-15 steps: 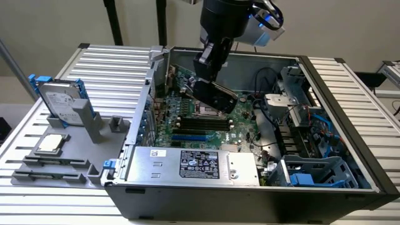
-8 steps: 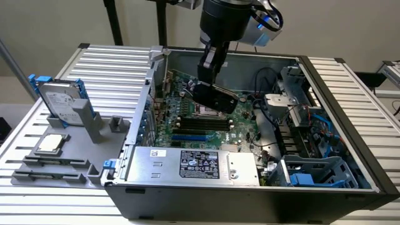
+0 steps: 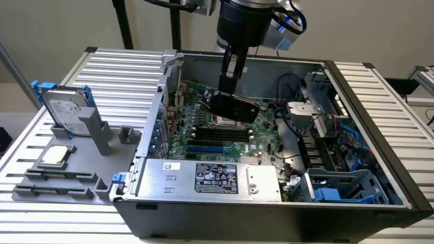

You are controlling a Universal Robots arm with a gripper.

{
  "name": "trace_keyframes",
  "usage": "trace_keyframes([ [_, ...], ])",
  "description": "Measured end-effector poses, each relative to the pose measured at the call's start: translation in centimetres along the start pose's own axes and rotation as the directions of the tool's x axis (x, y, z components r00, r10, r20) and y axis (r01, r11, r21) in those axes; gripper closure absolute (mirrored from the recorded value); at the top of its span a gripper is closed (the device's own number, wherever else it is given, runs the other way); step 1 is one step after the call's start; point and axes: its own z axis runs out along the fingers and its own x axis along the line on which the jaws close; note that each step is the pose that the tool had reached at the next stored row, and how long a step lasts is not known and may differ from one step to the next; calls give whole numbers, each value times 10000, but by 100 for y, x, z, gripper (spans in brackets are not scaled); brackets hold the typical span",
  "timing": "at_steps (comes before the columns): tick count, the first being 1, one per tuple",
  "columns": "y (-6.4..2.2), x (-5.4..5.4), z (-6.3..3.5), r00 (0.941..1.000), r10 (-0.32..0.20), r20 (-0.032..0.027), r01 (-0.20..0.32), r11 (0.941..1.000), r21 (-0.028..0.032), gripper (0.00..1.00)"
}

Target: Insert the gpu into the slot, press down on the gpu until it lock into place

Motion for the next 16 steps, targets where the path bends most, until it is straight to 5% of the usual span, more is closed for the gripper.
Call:
trace_keyframes([
  [5, -1, 0, 13, 9977, -681, 15, 679, 9969, 402, 74],
  [8, 1, 5, 29, 9960, -898, 24, 895, 9944, 568, 74],
  [16, 105, 64, 167, 9936, -1129, 48, 1123, 9917, 630, 74],
])
